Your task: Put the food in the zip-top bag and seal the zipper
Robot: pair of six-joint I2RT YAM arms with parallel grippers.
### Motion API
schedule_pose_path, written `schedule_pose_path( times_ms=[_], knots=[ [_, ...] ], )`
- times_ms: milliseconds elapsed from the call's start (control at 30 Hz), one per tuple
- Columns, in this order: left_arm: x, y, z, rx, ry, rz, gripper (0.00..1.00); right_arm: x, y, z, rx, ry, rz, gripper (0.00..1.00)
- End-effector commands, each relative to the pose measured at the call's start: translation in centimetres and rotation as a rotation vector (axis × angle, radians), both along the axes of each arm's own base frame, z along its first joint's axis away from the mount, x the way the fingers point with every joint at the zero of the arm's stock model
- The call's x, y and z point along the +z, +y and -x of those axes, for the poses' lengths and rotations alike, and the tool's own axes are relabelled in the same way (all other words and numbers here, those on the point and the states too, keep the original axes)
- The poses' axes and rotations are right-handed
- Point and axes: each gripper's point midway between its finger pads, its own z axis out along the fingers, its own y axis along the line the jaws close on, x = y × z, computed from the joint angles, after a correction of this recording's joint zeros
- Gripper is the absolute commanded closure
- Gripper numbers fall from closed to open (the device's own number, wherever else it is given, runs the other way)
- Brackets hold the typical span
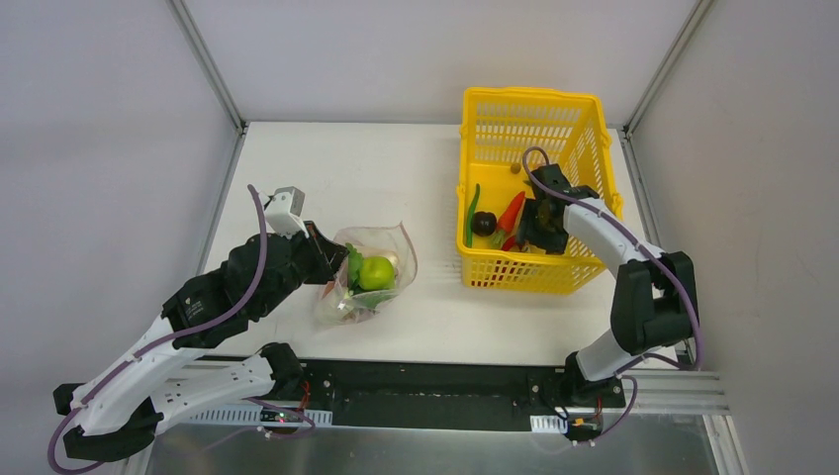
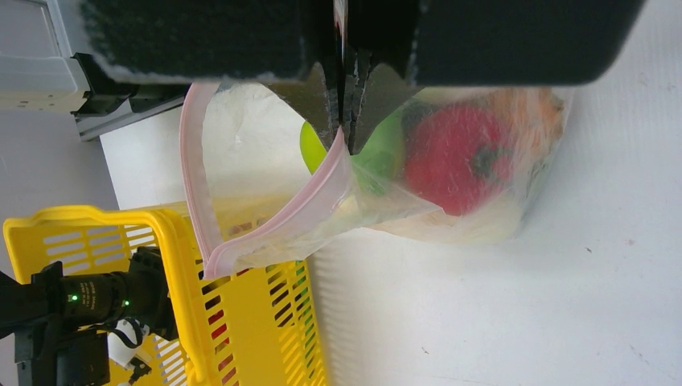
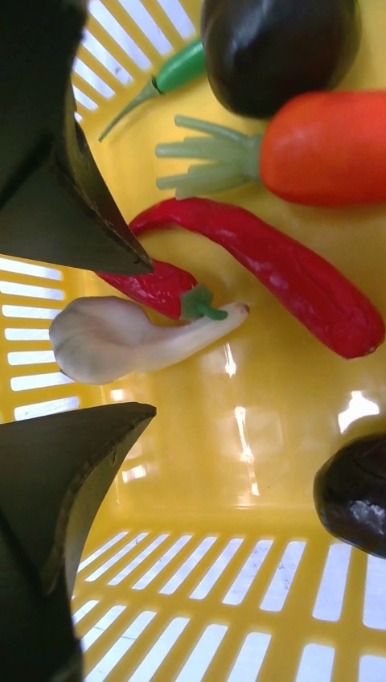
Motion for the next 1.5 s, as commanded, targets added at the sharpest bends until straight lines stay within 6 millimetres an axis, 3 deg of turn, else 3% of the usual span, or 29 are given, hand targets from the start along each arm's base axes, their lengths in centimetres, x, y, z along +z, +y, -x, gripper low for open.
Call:
schedule_pose_path(
  times_ms=[0, 233, 400, 767, 1067, 1367, 1467],
  knots=[
    [1.1, 0.0, -0.3, 0.008, -0.025, 0.028, 1.0, -1.3, -0.5, 0.7, -0.011, 0.049, 0.005, 0.39],
    [1.0, 0.0, -0.2, 0.008, -0.024, 0.028, 1.0, -1.2, -0.1, 1.4, 0.005, 0.066, -0.033, 0.43],
    [1.0, 0.0, -0.2, 0.007, -0.022, 0.031, 1.0, -2.2, -0.1, 2.2, 0.021, 0.118, -0.043, 0.49],
    [0.9, -0.2, -0.3, 0.005, -0.016, 0.028, 1.0, -1.6, -0.8, 2.7, 0.014, 0.125, -0.031, 0.42],
    [0.7, -0.4, -0.3, 0.003, -0.014, 0.02, 1.0, -2.4, 0.9, 3.8, 0.054, 0.194, -0.124, 0.47],
    [1.5, -0.7, -0.6, 0.0, -0.035, 0.038, 1.0, -1.9, 1.5, 2.7, 0.06, 0.173, -0.148, 0.48],
    [1.0, -0.6, -0.6, 0.002, -0.022, 0.017, 1.0, -2.0, 1.5, 3.0, 0.066, 0.184, -0.147, 0.5]
  ],
)
